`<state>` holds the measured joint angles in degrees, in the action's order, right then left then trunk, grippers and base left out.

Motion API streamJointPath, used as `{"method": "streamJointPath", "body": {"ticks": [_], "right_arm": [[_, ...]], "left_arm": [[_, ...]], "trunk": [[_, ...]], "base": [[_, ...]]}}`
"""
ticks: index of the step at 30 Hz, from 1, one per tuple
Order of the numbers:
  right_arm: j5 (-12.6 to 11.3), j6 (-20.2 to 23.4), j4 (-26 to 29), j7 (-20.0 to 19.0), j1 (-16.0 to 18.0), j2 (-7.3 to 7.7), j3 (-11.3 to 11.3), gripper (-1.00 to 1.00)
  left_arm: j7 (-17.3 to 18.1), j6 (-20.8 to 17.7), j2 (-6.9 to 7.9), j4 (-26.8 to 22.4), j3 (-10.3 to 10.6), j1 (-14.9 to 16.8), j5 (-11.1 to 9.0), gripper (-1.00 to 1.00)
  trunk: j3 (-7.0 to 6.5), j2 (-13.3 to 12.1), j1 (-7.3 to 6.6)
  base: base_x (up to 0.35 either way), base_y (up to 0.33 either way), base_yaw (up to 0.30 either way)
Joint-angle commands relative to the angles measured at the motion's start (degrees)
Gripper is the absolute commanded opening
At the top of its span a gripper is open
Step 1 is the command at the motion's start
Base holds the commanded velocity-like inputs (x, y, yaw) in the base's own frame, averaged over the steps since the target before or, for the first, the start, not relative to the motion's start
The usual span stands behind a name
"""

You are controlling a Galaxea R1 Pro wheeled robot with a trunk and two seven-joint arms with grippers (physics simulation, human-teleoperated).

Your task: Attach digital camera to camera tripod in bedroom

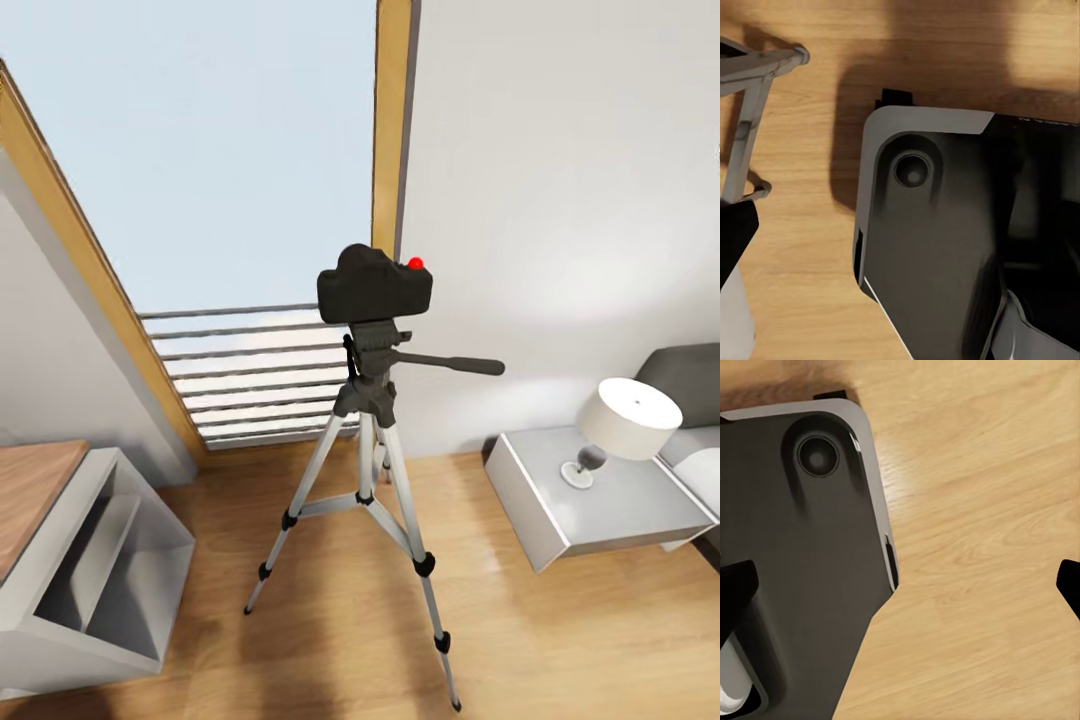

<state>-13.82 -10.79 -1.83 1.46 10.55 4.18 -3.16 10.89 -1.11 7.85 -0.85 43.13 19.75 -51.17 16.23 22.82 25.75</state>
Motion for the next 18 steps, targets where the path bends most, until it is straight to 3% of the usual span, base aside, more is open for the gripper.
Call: {"method": "streamJointPath", "body": {"ticks": [1, 18], "right_arm": [[-0.42, -0.36, -0.19, 0.03, 0.08, -0.02, -0.35, 1.0], [-0.42, -0.57, -0.13, 0.12, 0.08, 0.03, -0.35, 1.0]], "left_arm": [[0.18, -0.12, 0.03, -0.02, 0.46, 0.03, -0.58, 1.0], [0.18, -0.12, 0.01, -0.02, 0.46, 0.03, -0.59, 1.0]], "trunk": [[0.0, 0.09, 0.03], [-1.56, 0.09, 0.03]], "base": [[0.0, 0.0, 0.0], [0.0, 0.0, 0.0]]}}
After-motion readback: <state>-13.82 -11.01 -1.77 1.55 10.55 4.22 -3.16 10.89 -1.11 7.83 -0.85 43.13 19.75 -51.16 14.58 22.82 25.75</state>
